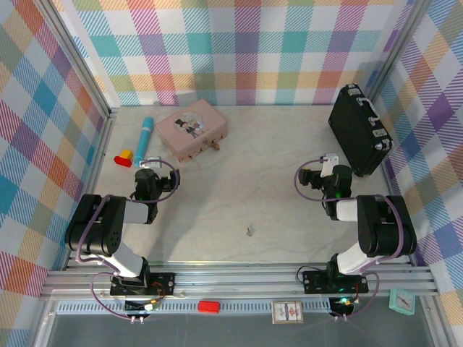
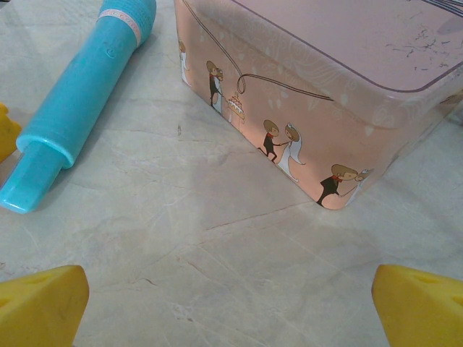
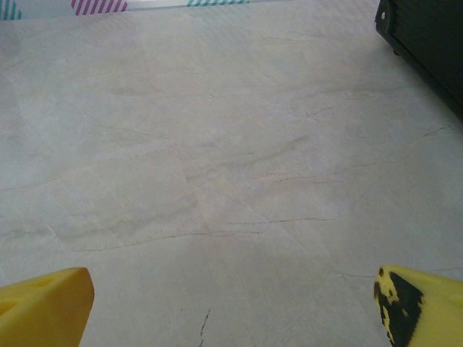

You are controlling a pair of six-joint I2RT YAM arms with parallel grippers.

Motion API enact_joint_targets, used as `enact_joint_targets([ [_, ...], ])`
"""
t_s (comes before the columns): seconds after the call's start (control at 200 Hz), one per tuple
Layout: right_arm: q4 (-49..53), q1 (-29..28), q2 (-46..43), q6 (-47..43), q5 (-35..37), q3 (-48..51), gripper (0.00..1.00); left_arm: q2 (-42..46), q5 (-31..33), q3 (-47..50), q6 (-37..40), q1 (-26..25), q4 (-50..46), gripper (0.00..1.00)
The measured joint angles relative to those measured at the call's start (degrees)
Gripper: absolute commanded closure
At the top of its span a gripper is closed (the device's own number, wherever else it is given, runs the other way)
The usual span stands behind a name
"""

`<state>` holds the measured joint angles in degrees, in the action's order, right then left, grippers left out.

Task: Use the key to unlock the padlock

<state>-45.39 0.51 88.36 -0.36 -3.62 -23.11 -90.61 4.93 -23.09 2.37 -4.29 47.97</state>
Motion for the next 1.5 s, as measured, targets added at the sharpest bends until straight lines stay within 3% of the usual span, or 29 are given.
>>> enact_joint_targets([
  [0.395, -0.33, -0.63, -0.44, -0.44, -0.09, 0.28, 0.01, 0.68, 0.74, 0.63, 0.68, -1.25, 0.72, 0.00],
  [0.585, 0.87, -2.49, -8.11, -1.42, -0.28, 2.86, 0.01, 12.02, 3.76, 6.27, 2.36, -4.37, 0.96, 0.00],
  [0.695, 4.90, -4.15, -15.23, -1.62, -0.35, 2.80, 0.01, 22.84, 4.00, 5.46, 2.08, -5.51, -5.22, 0.00],
  [0.835, 12.46, -5.84, -24.81, 0.50, -1.62, 2.60, 0.01, 33.14, 2.23, -2.12, -1.46, -5.73, -19.85, 0.00],
  [1.07, 36.72, -6.21, -38.29, 12.26, -2.16, -10.80, 0.01, 37.88, -6.64, -12.04, -9.46, -5.70, -36.33, 0.00],
  [1.215, 44.70, -6.23, -46.42, 20.37, 0.17, -14.05, 0.01, 38.95, -11.45, -13.57, -13.46, -5.70, -44.04, 0.00],
  [1.435, 53.99, -6.21, -53.57, 26.16, -2.67, -10.82, 0.01, 48.09, -12.94, -12.96, -18.93, -5.70, -48.48, 0.00],
  [1.5, 56.85, -6.23, -52.76, 26.91, -5.27, -11.30, 0.01, 52.63, -9.64, -12.72, -22.71, -5.70, -50.25, 0.00],
])
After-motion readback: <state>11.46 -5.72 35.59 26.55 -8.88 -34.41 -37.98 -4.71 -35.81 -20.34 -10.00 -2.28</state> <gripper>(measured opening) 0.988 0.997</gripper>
